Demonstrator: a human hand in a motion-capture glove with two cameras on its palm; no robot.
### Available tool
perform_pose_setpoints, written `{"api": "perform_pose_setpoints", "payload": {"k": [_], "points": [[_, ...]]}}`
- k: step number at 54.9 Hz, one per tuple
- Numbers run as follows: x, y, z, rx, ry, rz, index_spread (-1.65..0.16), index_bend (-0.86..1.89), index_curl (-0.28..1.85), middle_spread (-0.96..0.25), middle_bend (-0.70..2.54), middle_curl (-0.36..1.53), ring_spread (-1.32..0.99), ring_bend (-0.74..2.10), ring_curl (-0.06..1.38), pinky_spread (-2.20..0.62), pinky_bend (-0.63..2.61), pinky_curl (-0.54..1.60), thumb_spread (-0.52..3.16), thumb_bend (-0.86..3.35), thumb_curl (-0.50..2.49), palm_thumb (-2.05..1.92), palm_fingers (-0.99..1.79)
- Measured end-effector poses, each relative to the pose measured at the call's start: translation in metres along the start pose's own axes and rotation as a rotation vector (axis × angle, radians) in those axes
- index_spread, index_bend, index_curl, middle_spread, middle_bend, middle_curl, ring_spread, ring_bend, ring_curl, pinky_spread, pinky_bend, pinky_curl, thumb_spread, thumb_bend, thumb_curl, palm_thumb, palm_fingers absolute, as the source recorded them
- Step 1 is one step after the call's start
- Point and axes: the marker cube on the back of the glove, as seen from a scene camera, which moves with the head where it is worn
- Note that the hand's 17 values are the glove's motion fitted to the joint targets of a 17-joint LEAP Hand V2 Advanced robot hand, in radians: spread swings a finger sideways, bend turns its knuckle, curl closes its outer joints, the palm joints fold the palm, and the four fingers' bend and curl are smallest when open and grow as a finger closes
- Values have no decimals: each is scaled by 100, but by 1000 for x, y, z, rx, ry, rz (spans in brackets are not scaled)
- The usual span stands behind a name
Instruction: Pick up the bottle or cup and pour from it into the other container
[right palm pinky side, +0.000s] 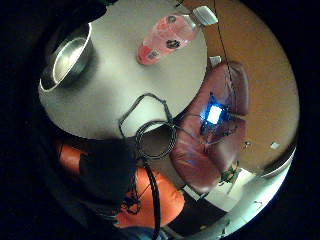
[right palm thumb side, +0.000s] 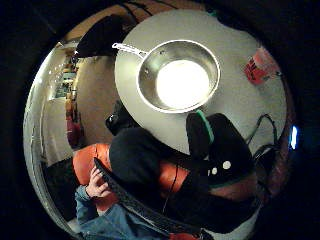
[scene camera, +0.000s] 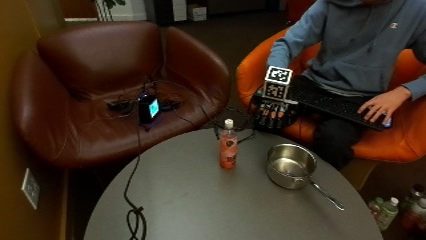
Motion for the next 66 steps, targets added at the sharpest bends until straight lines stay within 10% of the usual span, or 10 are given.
{"api": "perform_pose_setpoints", "payload": {"k": [66], "points": [[191,27,-31,7,-225,24,-39,10,28,-14,19,27,-10,30,29,20,40,35,108,-3,31,56,14]]}}
